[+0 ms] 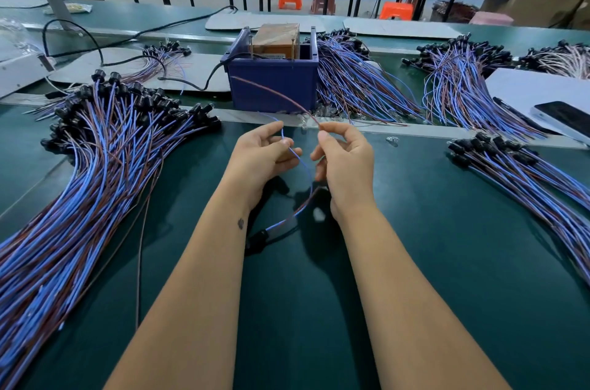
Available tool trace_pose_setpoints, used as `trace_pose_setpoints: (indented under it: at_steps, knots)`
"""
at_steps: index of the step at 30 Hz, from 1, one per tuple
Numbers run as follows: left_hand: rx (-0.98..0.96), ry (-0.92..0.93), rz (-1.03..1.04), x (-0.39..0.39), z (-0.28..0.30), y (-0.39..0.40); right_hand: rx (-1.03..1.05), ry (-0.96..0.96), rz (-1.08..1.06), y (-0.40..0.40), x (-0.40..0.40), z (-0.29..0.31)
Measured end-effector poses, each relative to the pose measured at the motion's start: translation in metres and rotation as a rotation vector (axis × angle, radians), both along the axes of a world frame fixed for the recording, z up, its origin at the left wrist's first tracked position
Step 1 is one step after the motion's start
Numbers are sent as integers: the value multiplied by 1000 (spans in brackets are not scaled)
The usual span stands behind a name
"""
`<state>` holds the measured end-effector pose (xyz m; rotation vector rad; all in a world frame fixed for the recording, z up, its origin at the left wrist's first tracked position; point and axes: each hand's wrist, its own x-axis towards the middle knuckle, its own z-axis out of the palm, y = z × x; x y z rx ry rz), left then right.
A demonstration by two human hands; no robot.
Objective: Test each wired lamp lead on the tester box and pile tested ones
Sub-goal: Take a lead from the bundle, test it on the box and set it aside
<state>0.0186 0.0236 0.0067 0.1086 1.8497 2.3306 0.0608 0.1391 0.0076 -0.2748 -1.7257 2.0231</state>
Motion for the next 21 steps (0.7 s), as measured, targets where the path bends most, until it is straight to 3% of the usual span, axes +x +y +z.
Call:
trace_pose_setpoints:
  at_steps: [4,8,14,21]
  knots:
    - [61,-48,80,-8,4,-13,89,-15,-140,13,-1,0]
    - [68,-44,152,-14,3,-26,34,-27,-206,22,-2,0]
    - [19,4,124,-14,-1,-27,-91,-20,-123,22,-2,0]
    - [-25,101,61,-11,-4,-25,-78,-17,-62,16,-2,-2]
